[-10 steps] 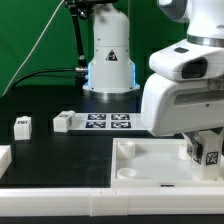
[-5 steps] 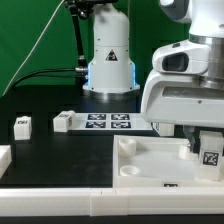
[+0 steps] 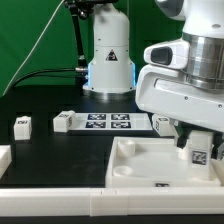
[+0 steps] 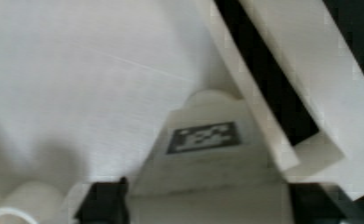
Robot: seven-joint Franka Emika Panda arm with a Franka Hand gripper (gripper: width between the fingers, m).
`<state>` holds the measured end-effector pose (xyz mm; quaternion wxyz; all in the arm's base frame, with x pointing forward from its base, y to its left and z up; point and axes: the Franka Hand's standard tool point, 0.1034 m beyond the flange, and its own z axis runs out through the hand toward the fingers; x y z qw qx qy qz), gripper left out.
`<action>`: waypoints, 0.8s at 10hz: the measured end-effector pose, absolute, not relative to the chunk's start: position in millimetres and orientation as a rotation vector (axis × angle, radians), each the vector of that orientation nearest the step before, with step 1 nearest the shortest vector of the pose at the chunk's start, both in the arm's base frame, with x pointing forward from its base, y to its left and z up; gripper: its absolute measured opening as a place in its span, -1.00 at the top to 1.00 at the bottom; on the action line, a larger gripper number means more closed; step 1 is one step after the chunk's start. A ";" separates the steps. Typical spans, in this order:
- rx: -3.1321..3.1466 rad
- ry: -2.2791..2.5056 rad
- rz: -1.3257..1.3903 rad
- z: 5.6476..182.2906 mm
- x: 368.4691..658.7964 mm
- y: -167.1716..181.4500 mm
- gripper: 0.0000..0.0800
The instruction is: Assemble one leg
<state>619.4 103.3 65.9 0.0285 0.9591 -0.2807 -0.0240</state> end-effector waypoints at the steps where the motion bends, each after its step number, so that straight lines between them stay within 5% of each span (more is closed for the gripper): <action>1: 2.975 -0.815 -0.076 65.8 619.4 103.3 -0.36; 2: 2.975 -0.816 -0.076 65.6 619.3 103.4 -0.36; 3: 2.992 -0.756 -0.072 64.6 619.0 103.2 -0.58; 8: 3.030 -0.613 -0.077 63.5 618.5 104.4 -0.62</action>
Offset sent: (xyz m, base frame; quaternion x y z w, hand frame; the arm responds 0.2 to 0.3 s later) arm -0.0026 0.0044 -0.0033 0.0030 0.0125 -0.2180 0.9759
